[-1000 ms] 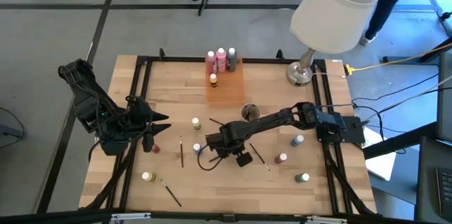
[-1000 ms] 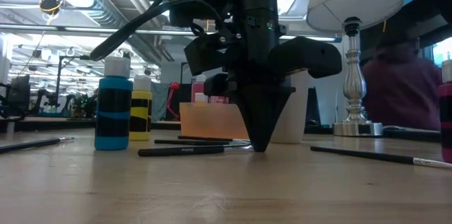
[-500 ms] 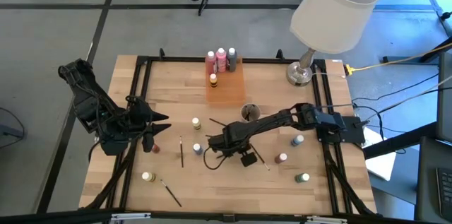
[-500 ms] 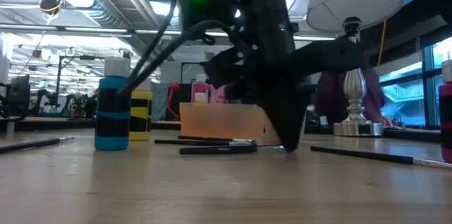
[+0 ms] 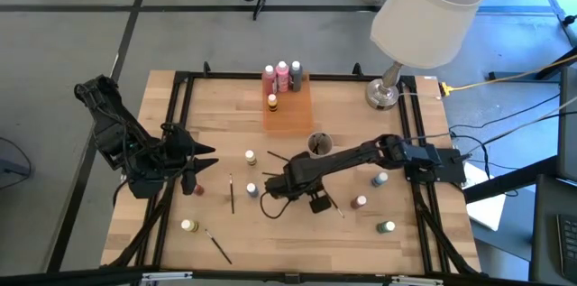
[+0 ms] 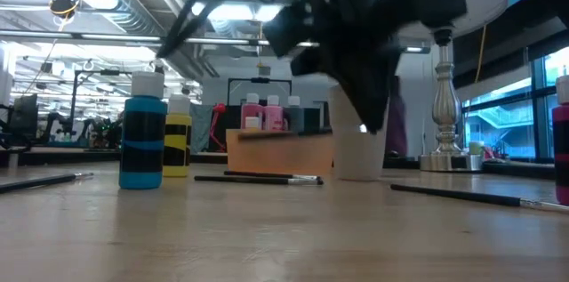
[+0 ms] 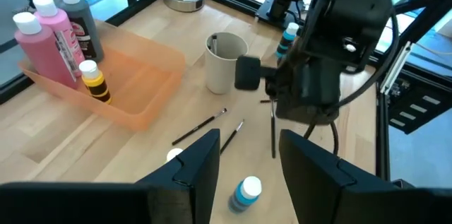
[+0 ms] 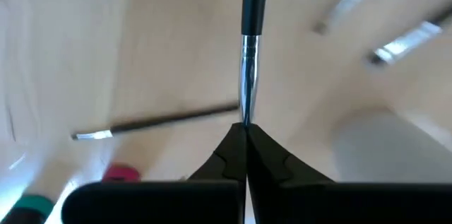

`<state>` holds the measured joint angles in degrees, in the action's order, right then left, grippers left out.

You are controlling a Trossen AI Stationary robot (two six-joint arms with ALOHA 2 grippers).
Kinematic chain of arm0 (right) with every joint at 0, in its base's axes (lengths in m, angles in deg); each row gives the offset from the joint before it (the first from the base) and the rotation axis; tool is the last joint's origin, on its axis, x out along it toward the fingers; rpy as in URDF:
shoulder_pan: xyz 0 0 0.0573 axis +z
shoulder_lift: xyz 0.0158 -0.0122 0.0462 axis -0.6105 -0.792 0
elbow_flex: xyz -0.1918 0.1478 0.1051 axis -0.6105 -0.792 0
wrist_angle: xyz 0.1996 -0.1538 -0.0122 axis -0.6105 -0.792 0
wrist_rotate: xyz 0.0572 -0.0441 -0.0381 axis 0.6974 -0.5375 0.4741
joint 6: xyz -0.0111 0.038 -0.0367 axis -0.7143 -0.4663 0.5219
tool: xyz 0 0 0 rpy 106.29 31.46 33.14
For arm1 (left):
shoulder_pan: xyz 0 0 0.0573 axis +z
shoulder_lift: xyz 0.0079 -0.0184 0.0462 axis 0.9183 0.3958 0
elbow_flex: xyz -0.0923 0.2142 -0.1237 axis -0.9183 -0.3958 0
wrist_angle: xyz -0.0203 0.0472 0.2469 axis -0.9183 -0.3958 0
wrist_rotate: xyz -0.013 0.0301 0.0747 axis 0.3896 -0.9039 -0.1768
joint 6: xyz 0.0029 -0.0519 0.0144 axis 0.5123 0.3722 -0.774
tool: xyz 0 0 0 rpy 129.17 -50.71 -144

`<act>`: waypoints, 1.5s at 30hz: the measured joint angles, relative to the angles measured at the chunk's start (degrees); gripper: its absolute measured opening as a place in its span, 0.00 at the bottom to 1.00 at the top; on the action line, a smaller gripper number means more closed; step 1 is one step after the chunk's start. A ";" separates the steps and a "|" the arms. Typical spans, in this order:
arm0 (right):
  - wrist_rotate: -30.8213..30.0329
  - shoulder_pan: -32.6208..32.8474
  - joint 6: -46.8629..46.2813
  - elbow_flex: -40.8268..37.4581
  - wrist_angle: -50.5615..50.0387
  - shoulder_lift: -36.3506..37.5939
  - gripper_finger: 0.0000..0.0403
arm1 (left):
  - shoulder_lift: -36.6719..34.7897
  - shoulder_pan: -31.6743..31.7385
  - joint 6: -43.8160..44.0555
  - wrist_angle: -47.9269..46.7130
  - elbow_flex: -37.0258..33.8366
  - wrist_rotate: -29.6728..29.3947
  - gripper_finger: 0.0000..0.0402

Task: Pick & Place Paint Supplies
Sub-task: Put the black paint brush into the light brown cup

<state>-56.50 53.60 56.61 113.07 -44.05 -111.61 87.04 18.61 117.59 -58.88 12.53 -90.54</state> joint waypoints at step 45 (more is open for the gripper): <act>-32.91 -0.70 -21.09 5.71 -0.80 42.96 0.00 | -0.15 0.00 -3.19 -0.03 0.01 11.89 0.36</act>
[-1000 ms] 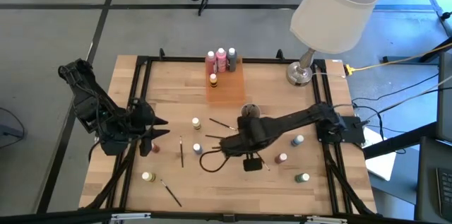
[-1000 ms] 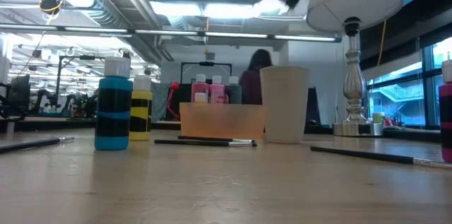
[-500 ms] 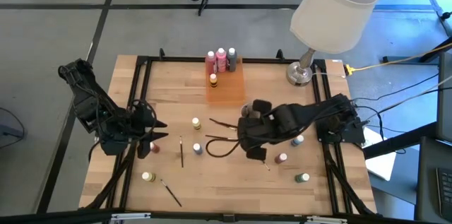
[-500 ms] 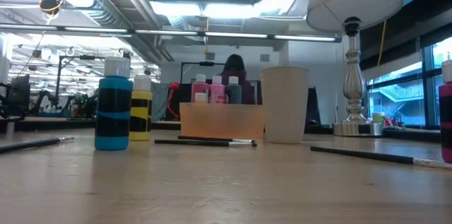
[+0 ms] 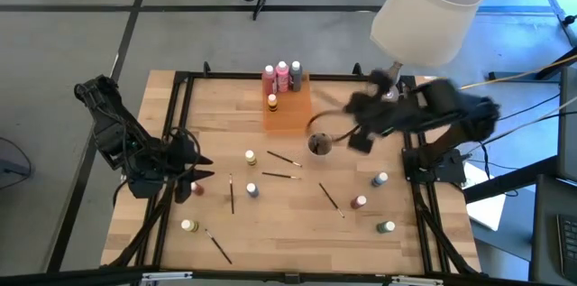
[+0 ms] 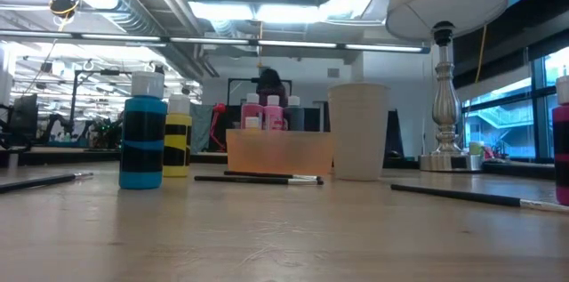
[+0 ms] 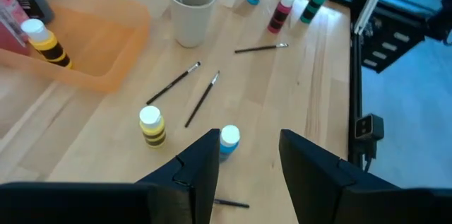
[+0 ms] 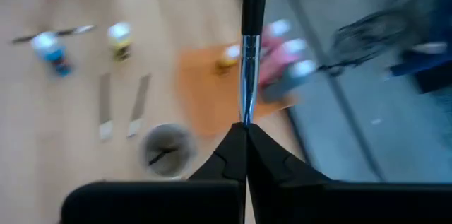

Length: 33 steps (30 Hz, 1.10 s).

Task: Pick & Place Paint Supplies
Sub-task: Put the black paint brush into the light brown cup

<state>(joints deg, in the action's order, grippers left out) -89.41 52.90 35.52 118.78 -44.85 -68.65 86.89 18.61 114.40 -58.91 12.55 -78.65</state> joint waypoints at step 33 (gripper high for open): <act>-49.49 -4.41 50.74 -1.11 -0.01 1.98 0.00 | 0.07 0.07 1.92 -0.39 -0.01 -19.35 0.36</act>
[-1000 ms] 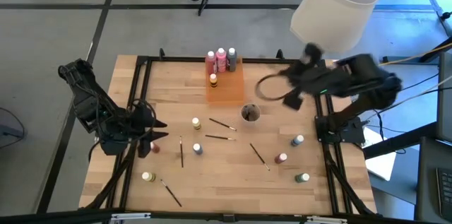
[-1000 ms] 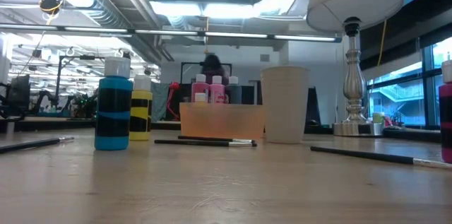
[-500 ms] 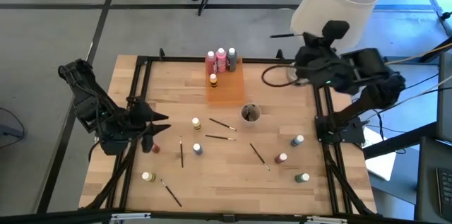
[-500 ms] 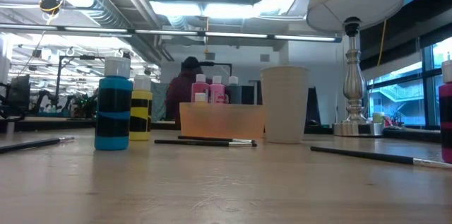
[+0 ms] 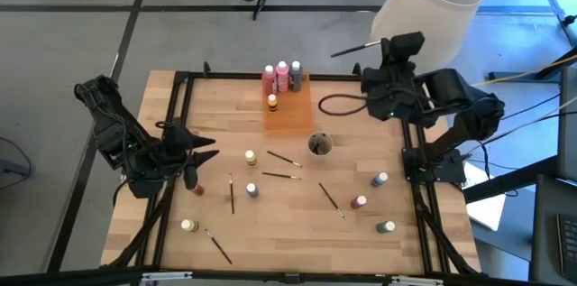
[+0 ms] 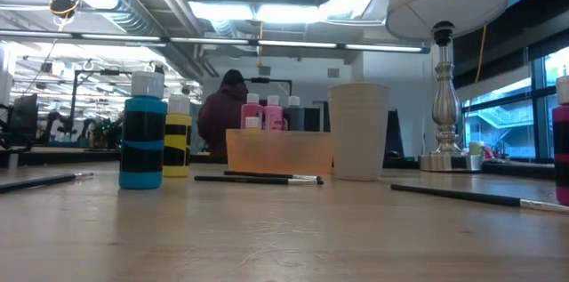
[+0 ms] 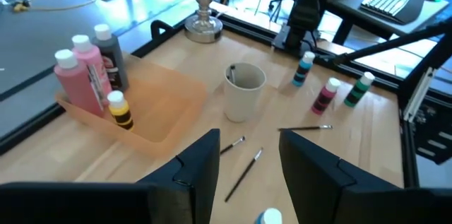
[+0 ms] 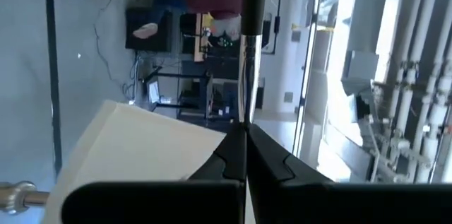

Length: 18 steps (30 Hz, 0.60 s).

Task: Pick & Place Paint Supplies
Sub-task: Put the black paint brush into the light brown cup

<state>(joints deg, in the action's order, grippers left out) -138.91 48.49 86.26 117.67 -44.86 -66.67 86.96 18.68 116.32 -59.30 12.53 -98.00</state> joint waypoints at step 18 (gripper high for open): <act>2.17 2.31 1.70 -14.84 0.04 1.79 0.00 | 0.06 2.10 7.33 10.02 0.00 -6.81 0.36</act>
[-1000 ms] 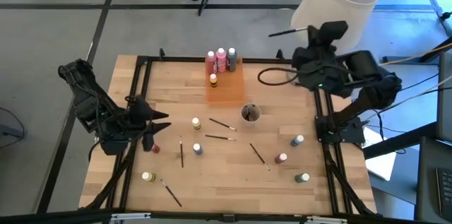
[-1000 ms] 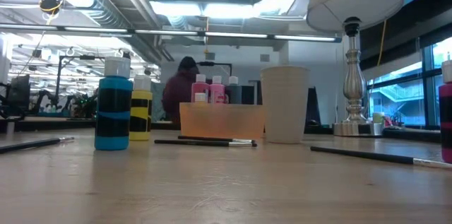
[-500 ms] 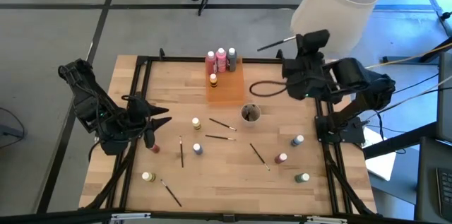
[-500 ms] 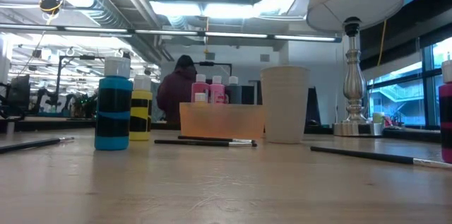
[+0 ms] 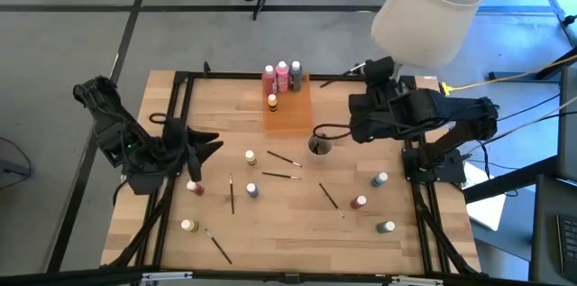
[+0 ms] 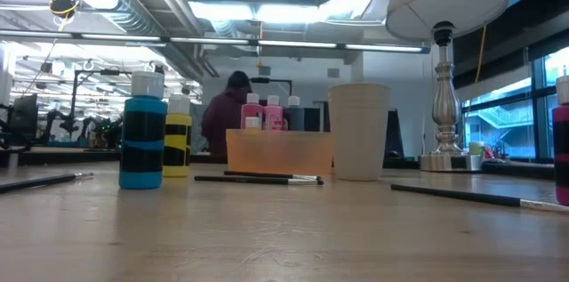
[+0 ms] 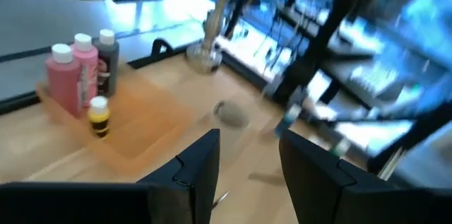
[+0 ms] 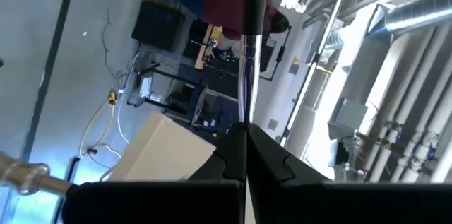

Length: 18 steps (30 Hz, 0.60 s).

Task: Pick & Place Paint Supplies
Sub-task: Put the black paint brush into the light brown cup

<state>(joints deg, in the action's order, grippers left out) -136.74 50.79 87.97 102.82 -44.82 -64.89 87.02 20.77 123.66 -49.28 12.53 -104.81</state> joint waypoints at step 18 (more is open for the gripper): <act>4.11 9.49 0.48 -32.97 -0.02 23.90 0.00 | 16.09 10.24 -0.01 28.94 0.02 -13.32 0.36</act>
<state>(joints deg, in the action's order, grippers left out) -132.62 60.29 88.45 69.85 -44.84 -40.99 103.11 31.01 123.65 -20.34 12.55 -118.13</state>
